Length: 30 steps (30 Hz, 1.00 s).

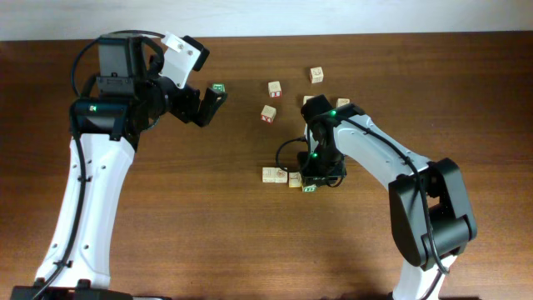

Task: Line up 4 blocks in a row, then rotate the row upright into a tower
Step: 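Carry the yellow-O block left and set it beside the blue-5 block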

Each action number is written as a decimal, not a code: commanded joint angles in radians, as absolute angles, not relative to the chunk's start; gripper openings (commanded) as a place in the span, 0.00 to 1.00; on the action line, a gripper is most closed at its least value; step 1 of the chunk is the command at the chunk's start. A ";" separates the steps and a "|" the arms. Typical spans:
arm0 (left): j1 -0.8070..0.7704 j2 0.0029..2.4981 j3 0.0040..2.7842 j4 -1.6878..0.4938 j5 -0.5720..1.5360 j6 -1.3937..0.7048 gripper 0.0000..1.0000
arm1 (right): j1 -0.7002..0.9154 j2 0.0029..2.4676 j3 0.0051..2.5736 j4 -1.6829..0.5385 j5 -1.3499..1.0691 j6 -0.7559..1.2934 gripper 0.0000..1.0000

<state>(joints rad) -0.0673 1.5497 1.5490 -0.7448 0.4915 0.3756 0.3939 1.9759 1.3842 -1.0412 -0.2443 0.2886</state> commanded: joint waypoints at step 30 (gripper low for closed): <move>-0.068 1.556 1.570 -0.743 0.508 0.384 0.99 | 0.438 1.975 1.430 -1.023 -0.262 0.319 0.51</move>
